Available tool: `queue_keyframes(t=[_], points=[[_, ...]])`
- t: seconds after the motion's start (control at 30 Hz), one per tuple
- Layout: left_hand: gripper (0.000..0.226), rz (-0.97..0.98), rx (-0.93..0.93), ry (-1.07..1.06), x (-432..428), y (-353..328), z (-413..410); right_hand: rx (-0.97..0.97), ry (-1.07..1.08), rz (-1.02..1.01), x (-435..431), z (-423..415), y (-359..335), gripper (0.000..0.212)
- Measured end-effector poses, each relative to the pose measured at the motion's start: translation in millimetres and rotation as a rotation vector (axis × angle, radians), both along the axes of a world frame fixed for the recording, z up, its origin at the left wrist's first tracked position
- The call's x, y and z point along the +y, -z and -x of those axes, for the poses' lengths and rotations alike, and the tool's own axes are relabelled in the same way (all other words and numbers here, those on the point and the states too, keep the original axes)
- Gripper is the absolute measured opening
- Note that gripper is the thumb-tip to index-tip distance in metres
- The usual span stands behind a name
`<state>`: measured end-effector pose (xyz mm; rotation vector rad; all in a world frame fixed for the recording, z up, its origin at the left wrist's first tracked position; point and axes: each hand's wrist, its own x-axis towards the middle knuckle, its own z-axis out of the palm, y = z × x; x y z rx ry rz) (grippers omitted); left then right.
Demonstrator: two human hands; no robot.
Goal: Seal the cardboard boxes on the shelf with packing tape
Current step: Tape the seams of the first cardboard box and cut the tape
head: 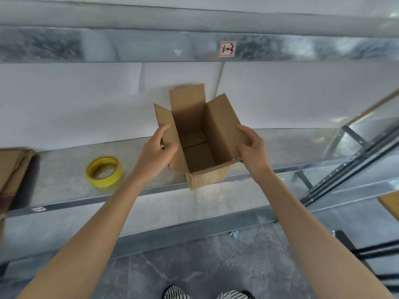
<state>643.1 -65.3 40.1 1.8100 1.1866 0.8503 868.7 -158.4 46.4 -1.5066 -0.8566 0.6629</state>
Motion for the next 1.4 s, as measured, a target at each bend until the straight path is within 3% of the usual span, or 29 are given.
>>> queue_keyframes(t=[0.37, 0.73, 1.03, 1.2, 1.4], points=[[0.043, -0.155, 0.092, 0.135, -55.8, -16.3, -132.3, -0.149, 0.106, -0.015, -64.6, -131.1, -7.3, 0.052], [0.048, -0.133, 0.124, 0.212, -126.3, -5.9, -333.7, -0.241, 0.145, 0.088, -143.1, -326.3, -5.7, 0.049], [0.033, -0.179, 0.077, 0.050, -162.1, 4.3, -467.5, -0.213, 0.354, 0.187, -177.5, -432.8, -0.9, 0.037], [0.032, -0.178, 0.059, 0.014, -167.4, 6.6, -507.6, -0.220, 0.279, 0.255, -192.6, -471.7, -1.0, 0.046], [0.032, -0.187, 0.054, -0.030, -168.3, 4.6, -541.9, -0.397, 0.270, 0.354, -180.0, -502.2, -12.7, 0.053]])
